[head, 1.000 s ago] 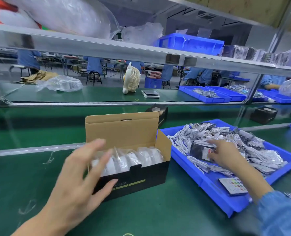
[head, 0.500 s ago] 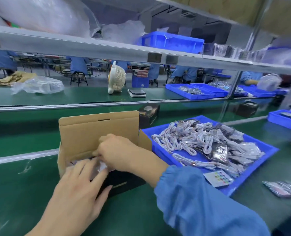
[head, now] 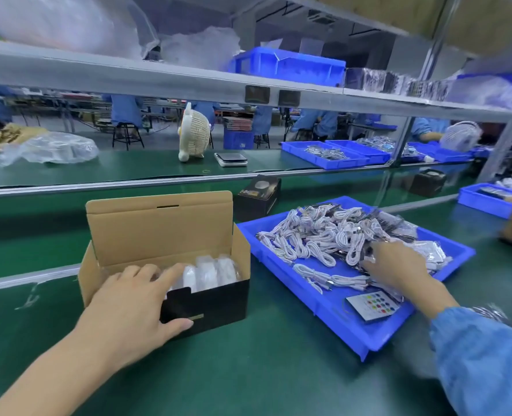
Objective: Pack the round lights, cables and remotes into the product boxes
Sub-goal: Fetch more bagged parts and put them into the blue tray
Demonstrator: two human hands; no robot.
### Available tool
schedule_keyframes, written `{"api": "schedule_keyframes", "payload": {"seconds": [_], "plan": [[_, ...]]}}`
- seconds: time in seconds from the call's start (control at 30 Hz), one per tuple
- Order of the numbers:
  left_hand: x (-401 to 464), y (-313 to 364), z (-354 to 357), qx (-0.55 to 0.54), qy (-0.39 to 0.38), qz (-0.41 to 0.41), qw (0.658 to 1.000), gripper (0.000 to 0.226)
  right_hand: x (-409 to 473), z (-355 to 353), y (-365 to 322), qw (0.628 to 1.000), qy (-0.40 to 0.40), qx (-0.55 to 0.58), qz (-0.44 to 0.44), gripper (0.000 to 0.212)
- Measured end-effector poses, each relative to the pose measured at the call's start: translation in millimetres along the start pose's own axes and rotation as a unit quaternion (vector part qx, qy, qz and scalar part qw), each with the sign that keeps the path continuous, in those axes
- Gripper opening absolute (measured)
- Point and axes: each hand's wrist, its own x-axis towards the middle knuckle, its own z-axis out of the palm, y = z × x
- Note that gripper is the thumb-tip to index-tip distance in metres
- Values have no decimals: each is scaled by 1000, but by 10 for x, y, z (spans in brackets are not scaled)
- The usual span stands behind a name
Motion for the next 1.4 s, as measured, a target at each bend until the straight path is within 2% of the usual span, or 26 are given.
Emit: {"api": "schedule_keyframes", "payload": {"seconds": [0.07, 0.13, 0.2, 0.27, 0.33, 0.37, 0.4, 0.47, 0.5, 0.53, 0.57, 0.63, 0.67, 0.77, 0.87, 0.93, 1.03, 1.07, 1.1, 1.17, 1.2, 1.23, 1.27, 1.3, 1.33, 1.4], "plan": [[1, -6, -14, 14, 3, -2, 1000, 86, 19, -10, 6, 997, 3, 74, 24, 38], [-4, 3, -23, 15, -4, -6, 1000, 86, -7, 5, 39, 975, 27, 207, 71, 43], [-23, 21, -27, 21, -6, -9, 1000, 87, -105, -26, 48, 939, 104, 306, 115, 38], [-59, 36, -23, 12, -11, -16, 1000, 88, -266, -158, -10, 907, 197, 350, 126, 37], [-72, 54, -29, 12, -5, -23, 1000, 89, -449, -442, -173, 862, 289, 409, 73, 30], [-73, 72, -40, 13, -2, -25, 1000, 89, -531, -613, -299, 829, 297, 473, 21, 28], [-64, 98, -52, 19, -4, -26, 999, 89, -613, -775, -475, 788, 262, 555, -50, 29], [-51, 165, -54, 33, -2, -21, 999, 89, -791, -1006, -959, 698, 119, 673, -214, 32], [-69, 215, -69, 26, -4, -20, 999, 89, -870, -1051, -1230, 681, 69, 669, -289, 31], [-95, 256, -72, 27, -8, -19, 999, 89, -929, -1060, -1492, 694, 51, 623, -358, 28], [-121, 279, -69, 32, -10, -16, 999, 88, -946, -1024, -1722, 731, 41, 532, -425, 25], [-200, 319, -133, 43, -16, -7, 999, 86, -901, -905, -2050, 824, 32, 242, -512, 27], [-236, 319, -153, 40, -4, -7, 999, 85, -841, -880, -2119, 848, 57, 107, -516, 30], [-283, 295, -136, 40, -1, 2, 999, 83, -857, -884, -2204, 841, 134, -102, -514, 27], [-298, 296, -215, 50, -12, 15, 999, 85, -985, -828, -2251, 852, 109, -120, -498, 19], [-339, 311, -243, 49, 30, 31, 998, 82, -1028, -821, -2284, 855, 56, -134, -497, 21], [-406, 294, -251, 82, 80, 48, 992, 79, -896, -970, -2144, 837, -6, -5, -548, 31], [-430, 271, -265, 81, 88, 32, 992, 80, -799, -1019, -2032, 828, 16, 88, -553, 34], [-454, 252, -262, 75, 91, 10, 993, 82, -682, -1045, -1877, 820, 80, 218, -524, 34], [-527, 344, -306, 31, 44, -25, 998, 102, -333, -957, -1444, 803, 233, 414, -360, 25], [-560, 402, -313, 17, -20, -27, 999, 121, -152, -846, -1213, 842, 245, 395, -274, 22], [-569, 453, -329, -4, -61, -50, 997, 134, 0, -695, -1028, 922, 168, 283, -206, 23], [-524, 523, -312, -28, -31, -79, 996, 131, 95, -485, -896, 976, 56, 130, -164, 28], [-497, 566, -265, -54, 4, -120, 991, 118, 128, -256, -815, 988, -37, 6, -149, 31], [-475, 602, -227, -62, 10, -143, 988, 111, 128, -57, -792, 983, -71, -74, -154, 32], [-474, 630, -293, -50, 15, -143, 988, 115, 117, 101, -817, 978, -44, -105, -173, 29]]}}
